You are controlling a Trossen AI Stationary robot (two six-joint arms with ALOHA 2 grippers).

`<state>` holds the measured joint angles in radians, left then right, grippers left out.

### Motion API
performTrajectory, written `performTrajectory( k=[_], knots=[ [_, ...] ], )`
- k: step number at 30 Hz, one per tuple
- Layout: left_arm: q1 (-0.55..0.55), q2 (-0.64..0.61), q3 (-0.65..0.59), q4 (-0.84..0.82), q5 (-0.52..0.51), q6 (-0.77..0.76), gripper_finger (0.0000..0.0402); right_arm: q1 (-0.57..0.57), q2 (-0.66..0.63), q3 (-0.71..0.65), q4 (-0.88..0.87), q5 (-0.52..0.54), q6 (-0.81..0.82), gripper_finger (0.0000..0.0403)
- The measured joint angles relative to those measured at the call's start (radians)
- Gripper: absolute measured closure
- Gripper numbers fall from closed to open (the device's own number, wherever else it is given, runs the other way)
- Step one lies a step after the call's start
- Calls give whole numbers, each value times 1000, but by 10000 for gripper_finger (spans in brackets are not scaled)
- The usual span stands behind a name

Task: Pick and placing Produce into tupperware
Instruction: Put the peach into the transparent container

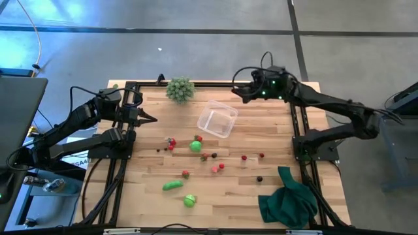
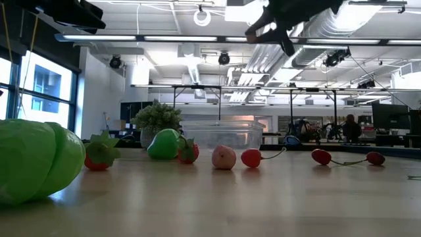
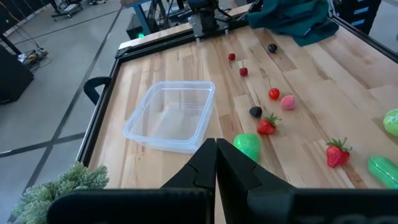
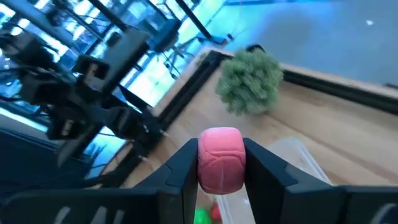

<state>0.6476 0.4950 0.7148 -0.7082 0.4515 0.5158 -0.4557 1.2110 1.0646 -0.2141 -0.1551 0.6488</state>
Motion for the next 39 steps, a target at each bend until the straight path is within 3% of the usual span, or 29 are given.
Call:
performTrajectory(
  k=[6,12,16,26,39],
  knots=[
    [0,0,0,0,0,0,399,24,152,201,-171,-2,-141,308],
    [0,0,0,0,0,0,399,63,430,483,-504,41,-335,309],
    [0,0,0,0,0,0,399,86,609,595,-699,77,-439,309],
    [0,0,0,0,0,0,399,119,876,651,-703,41,-496,309],
    [0,0,0,0,0,0,399,128,949,652,-693,50,-533,309]
  ],
)
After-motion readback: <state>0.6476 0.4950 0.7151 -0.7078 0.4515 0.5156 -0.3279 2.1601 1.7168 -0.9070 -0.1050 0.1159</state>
